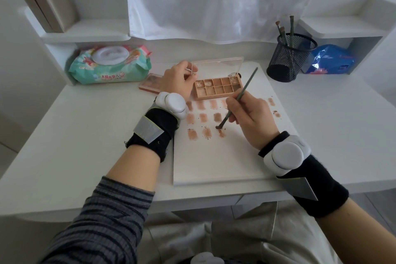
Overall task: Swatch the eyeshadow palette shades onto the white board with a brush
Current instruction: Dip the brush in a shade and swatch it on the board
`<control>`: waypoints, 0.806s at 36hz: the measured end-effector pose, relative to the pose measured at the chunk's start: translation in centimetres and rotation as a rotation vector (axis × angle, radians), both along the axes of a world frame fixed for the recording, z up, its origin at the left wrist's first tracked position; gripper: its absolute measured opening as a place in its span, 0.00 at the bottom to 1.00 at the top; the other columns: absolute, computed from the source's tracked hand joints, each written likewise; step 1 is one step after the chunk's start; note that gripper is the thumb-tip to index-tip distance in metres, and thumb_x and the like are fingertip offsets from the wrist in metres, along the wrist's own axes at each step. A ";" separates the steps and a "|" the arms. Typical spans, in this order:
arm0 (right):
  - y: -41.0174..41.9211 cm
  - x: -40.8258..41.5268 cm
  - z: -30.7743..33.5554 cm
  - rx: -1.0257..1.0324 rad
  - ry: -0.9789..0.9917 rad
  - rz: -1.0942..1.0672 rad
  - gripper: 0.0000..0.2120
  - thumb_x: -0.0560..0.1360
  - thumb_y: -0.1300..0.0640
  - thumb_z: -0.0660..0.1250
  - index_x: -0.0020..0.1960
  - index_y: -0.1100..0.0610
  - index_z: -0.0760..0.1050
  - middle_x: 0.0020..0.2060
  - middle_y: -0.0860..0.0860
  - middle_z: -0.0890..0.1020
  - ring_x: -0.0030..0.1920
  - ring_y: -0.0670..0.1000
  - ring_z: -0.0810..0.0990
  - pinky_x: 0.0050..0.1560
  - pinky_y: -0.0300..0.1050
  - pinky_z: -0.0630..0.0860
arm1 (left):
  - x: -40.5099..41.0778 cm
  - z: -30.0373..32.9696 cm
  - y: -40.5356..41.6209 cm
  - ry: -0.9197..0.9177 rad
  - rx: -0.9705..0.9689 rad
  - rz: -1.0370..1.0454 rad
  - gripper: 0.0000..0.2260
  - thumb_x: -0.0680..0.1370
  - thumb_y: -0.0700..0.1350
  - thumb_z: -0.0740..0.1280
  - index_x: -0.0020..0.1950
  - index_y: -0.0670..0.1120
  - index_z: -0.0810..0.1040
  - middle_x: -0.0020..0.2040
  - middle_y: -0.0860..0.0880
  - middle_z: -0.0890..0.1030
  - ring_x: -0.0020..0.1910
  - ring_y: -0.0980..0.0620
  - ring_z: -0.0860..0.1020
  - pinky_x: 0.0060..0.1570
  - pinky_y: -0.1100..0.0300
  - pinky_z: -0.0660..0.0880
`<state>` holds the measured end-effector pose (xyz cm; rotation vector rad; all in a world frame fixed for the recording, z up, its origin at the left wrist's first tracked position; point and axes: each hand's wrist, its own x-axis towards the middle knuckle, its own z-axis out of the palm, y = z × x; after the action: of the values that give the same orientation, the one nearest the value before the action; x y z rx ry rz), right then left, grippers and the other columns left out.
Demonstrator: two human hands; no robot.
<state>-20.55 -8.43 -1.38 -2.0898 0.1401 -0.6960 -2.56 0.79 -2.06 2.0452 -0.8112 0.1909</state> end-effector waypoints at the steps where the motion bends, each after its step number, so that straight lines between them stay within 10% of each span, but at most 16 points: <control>1: 0.0 -0.1 0.0 0.003 -0.018 -0.004 0.08 0.77 0.53 0.57 0.40 0.52 0.69 0.28 0.51 0.76 0.30 0.44 0.75 0.34 0.36 0.72 | 0.0 0.0 0.0 0.000 -0.001 0.001 0.05 0.76 0.40 0.66 0.50 0.43 0.78 0.48 0.48 0.84 0.48 0.50 0.81 0.48 0.55 0.76; 29: 0.1 -0.1 0.2 0.062 -0.123 -0.087 0.07 0.77 0.53 0.59 0.40 0.47 0.69 0.26 0.47 0.74 0.27 0.44 0.74 0.34 0.39 0.70 | 0.2 -0.1 0.0 0.001 0.008 0.002 0.04 0.76 0.41 0.66 0.50 0.44 0.79 0.48 0.49 0.83 0.48 0.51 0.81 0.48 0.57 0.76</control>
<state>-20.68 -8.30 -1.18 -1.9854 0.1821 -0.8596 -2.35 0.74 -2.14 2.0539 -0.8108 0.1877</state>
